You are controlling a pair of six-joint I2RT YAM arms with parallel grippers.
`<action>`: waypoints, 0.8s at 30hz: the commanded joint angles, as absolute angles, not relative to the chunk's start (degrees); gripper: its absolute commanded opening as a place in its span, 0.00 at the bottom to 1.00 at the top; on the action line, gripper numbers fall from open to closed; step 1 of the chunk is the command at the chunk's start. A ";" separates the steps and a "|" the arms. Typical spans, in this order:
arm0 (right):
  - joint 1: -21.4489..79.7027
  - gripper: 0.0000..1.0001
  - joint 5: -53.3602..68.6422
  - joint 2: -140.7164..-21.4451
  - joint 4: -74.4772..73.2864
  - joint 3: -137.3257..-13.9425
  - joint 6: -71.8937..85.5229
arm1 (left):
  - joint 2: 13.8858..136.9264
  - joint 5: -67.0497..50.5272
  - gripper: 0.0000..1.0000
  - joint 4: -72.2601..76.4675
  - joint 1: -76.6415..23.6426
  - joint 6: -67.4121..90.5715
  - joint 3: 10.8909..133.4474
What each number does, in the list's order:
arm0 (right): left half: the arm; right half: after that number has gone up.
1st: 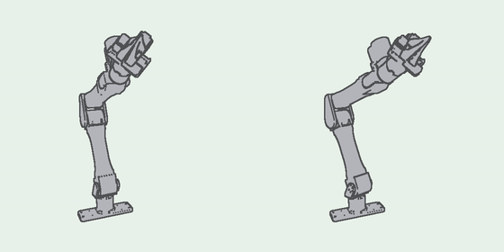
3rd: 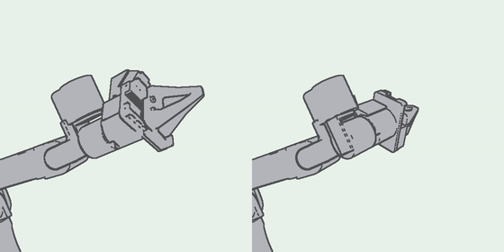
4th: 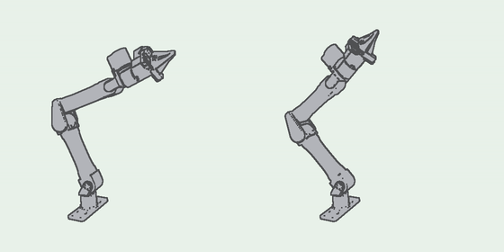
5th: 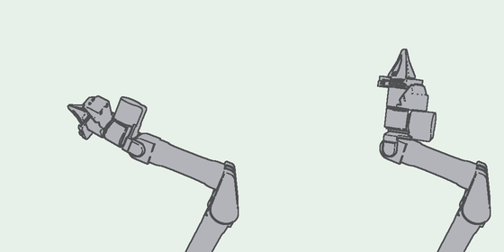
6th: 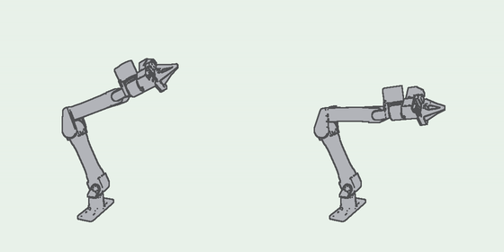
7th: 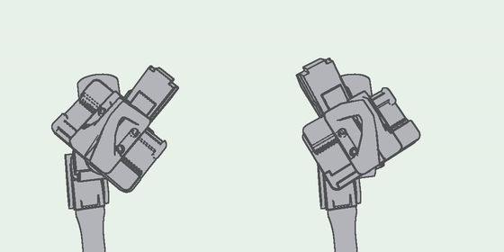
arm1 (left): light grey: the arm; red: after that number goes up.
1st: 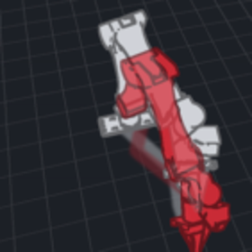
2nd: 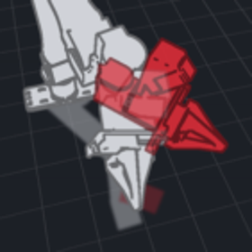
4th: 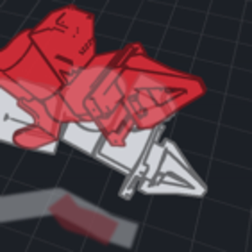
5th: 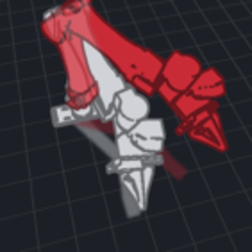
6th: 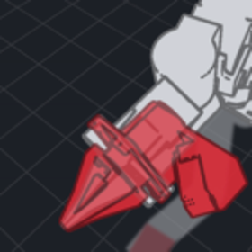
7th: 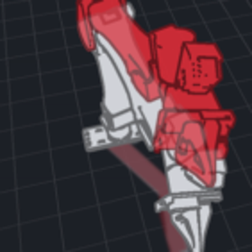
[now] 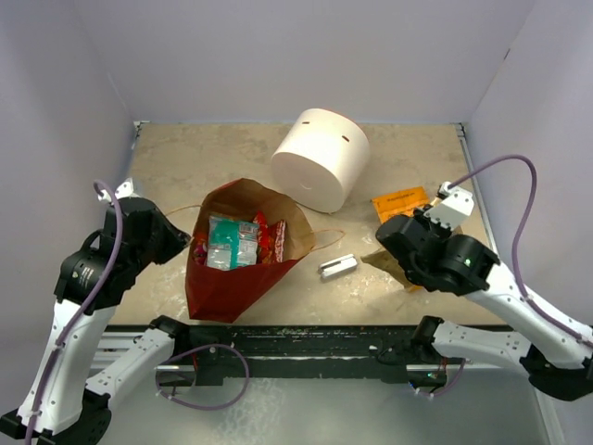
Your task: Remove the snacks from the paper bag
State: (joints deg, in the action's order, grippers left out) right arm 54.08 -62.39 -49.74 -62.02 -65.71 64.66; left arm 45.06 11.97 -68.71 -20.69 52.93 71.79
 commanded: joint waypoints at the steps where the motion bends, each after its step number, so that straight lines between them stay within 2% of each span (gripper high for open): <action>1: 53.54 0.00 -69.19 -53.79 -74.30 -73.10 79.19 | 44.04 11.52 0.00 -69.43 -20.65 52.27 73.18; 12: 53.53 0.00 -60.96 -32.68 -74.97 -71.16 72.20 | 42.98 12.01 0.00 -69.70 -20.57 52.76 71.91; 19: 53.53 0.00 -60.72 -33.25 -75.68 -71.27 71.83 | 44.21 12.22 0.00 -69.27 -20.63 52.34 72.57; 24: 53.53 0.00 -64.32 -37.64 -75.01 -63.77 88.69 | 44.60 12.13 0.00 -68.89 -20.63 52.27 72.81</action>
